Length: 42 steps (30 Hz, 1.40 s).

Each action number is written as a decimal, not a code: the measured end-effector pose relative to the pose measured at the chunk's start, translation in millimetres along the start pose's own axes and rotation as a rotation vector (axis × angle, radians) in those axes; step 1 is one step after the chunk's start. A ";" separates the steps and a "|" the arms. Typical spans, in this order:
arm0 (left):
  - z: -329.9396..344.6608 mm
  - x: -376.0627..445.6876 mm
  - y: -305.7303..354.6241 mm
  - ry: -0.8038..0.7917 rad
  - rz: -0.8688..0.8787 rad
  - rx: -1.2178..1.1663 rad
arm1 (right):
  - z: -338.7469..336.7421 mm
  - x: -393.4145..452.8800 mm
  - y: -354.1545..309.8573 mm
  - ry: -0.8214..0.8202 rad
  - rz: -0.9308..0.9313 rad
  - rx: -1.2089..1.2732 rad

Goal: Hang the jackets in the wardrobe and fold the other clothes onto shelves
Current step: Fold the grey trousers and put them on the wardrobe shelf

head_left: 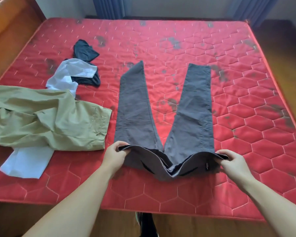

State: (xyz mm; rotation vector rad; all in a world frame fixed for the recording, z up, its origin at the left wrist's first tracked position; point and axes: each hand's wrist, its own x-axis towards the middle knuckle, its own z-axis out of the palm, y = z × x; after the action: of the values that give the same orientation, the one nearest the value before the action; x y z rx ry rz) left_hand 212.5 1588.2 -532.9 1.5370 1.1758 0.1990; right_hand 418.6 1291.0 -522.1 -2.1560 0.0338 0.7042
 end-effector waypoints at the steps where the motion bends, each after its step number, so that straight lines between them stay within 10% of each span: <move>1: 2.2 9.6 11.1 -0.042 0.016 -0.009 | 2.8 6.6 -10.0 -0.017 -0.064 -0.061; 13: 33.4 25.9 182.4 -0.551 0.086 -0.226 | 44.2 -0.4 -199.4 -0.248 -0.491 0.140; 32: 4.2 -100.0 413.7 -0.500 0.506 0.055 | -99.5 -34.5 -377.7 -0.014 -1.164 0.014; 37: -39.6 -131.1 489.0 -0.049 0.586 0.883 | -153.8 -63.7 -450.0 0.032 -1.148 0.029; 42: -82.0 -150.0 536.8 0.282 0.719 0.554 | -193.6 -88.8 -497.4 0.127 -1.188 0.054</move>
State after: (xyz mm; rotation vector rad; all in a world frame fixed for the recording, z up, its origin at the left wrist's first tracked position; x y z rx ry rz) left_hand 383.3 1600.9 3.8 2.4548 0.8727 0.6209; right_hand 565.4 1448.8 -25.9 -1.7334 -1.0465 -0.1327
